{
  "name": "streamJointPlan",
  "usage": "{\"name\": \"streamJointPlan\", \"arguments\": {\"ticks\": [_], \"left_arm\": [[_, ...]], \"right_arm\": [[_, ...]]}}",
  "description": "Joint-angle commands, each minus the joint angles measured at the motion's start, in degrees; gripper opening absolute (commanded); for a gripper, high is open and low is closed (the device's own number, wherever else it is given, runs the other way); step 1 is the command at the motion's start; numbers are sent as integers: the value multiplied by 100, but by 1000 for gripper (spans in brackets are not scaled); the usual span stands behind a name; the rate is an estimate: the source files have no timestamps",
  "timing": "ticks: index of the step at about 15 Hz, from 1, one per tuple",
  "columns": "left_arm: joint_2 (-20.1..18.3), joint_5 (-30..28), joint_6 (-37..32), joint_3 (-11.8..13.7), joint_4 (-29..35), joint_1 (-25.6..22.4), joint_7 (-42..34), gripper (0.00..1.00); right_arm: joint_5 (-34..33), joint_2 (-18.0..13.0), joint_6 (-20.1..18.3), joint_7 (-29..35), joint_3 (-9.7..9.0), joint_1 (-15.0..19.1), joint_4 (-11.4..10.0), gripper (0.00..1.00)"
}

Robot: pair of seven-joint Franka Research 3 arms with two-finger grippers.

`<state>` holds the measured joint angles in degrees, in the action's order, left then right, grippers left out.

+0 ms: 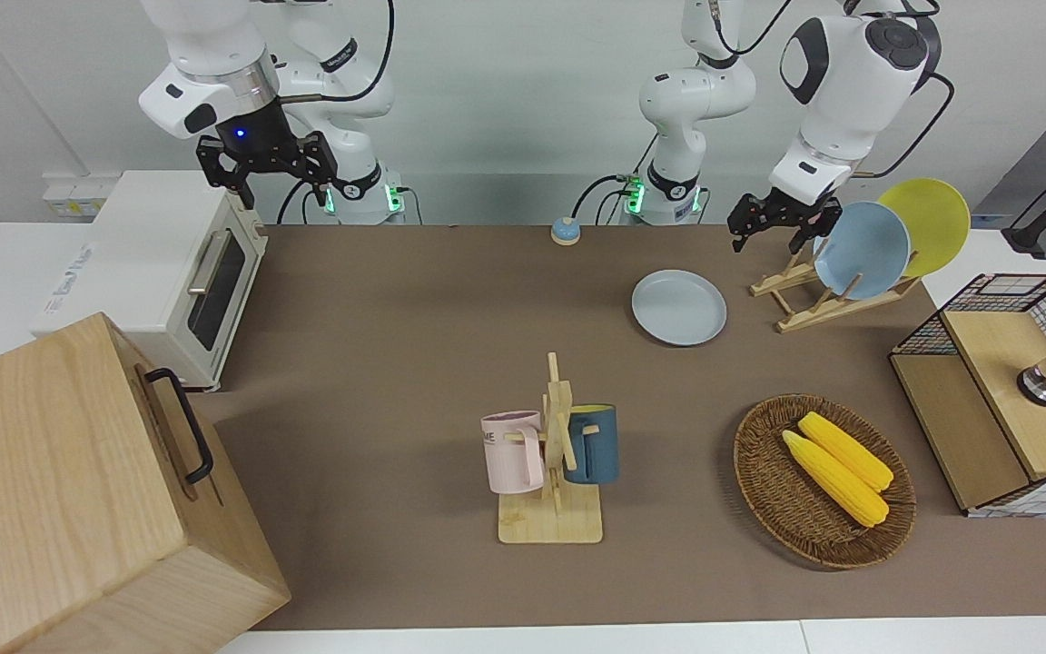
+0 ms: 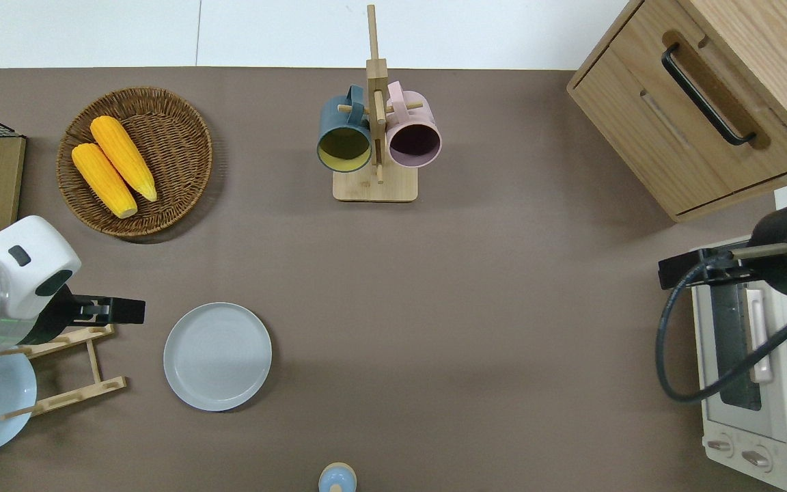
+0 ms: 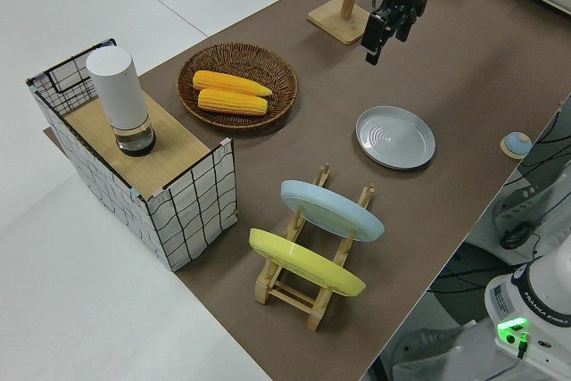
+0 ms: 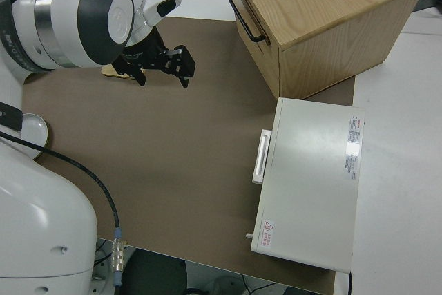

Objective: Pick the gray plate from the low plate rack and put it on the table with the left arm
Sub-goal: 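Open the left gripper and withdraw it from the plate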

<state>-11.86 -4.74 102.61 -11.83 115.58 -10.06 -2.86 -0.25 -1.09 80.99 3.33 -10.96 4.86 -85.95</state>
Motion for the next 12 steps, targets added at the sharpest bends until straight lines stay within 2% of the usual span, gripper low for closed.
{"name": "streamJointPlan", "arguments": {"ticks": [1,12], "left_arm": [[105,97,119,-101,-141,13,268,1000],[105,61,-4,-101,-316,13,304,1000]], "right_arm": [[43,-14,-83,1,-38,41,35,987],[43,-14,-74,1,-38,41,35,990]]}}
